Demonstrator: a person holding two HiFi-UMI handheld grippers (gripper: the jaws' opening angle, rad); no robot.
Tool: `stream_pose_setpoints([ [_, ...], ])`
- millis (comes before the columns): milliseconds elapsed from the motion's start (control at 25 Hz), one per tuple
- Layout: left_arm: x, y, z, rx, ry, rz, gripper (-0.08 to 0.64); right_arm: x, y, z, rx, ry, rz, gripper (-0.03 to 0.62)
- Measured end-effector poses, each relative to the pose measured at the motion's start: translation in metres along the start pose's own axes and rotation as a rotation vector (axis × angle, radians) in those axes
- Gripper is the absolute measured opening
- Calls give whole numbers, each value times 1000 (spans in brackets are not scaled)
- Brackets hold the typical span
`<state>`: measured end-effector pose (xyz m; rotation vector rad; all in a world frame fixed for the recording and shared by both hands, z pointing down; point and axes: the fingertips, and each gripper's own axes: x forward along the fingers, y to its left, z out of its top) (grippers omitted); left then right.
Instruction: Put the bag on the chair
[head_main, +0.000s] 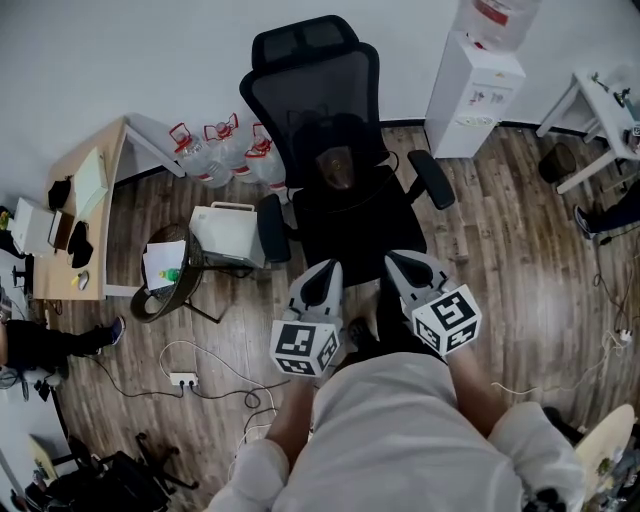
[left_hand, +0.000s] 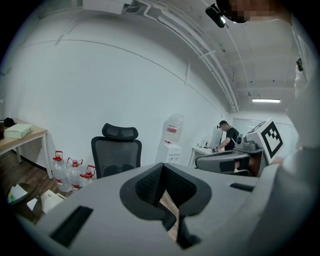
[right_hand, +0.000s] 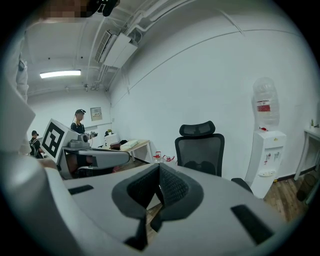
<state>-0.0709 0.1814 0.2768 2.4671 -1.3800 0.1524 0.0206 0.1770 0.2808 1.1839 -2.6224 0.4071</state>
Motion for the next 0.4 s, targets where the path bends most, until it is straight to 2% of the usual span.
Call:
stream_pose_setpoints([
  [400,12,-14,2,19,14,-20,5,-10,-12,-1,0,-3,-16,5],
])
